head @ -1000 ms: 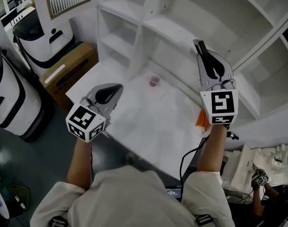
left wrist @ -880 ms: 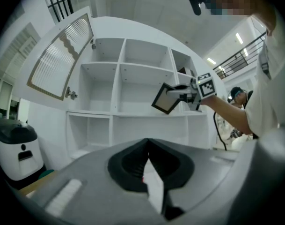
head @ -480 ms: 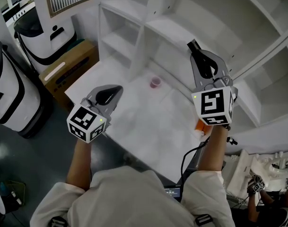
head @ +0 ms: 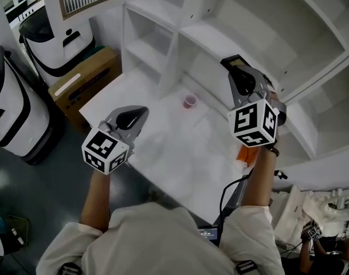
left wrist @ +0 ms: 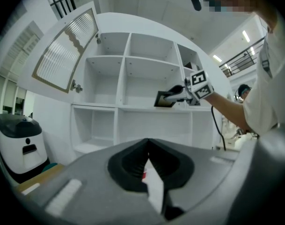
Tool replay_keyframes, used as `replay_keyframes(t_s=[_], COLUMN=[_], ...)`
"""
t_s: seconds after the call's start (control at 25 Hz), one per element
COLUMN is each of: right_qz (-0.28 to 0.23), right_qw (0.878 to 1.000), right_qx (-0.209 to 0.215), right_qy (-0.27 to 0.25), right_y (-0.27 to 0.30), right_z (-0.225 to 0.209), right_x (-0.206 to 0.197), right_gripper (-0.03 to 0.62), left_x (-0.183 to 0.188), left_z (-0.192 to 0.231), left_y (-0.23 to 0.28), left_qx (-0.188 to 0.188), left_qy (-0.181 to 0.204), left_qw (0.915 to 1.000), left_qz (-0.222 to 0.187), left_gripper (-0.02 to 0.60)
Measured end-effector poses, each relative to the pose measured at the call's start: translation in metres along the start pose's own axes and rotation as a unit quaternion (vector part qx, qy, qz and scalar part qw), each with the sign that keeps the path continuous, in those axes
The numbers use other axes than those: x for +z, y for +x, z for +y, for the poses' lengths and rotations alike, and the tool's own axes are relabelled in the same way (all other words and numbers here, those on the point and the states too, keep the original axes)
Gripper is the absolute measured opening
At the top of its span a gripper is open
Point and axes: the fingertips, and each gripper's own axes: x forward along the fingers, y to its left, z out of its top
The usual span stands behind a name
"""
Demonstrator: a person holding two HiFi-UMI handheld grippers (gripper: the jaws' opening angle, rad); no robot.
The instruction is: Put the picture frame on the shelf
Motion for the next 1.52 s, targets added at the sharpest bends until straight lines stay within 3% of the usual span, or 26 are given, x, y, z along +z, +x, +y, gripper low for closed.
replay_keyframes(t_s=[0.6, 1.0, 1.52], right_qz=[0.029, 0.036, 0.04], right_qw=[0.998, 0.998, 0.998], right_qx=[-0.009, -0.011, 0.02], right_qy=[-0.046, -0.055, -0.038], right_y=[0.026, 0.041, 0.055], right_z=[0.007, 0.006, 0.012], right_x=[-0.021, -0.035, -0.043], right_gripper=[0.071, 0.082, 0.126], left_x=[-0.013, -0.021, -0.032], left_z=[-0.004, -0.015, -0.029], left_y=[0.012, 0.024, 0.035], left_qx=[0.0, -0.02, -0.049], left_qy=[0.006, 0.01, 0.014], left_qw=[0.9996, 0.9988, 0.997], left_qz=[0.028, 0.042, 0.057], left_gripper=[0.003, 0.003, 0.003])
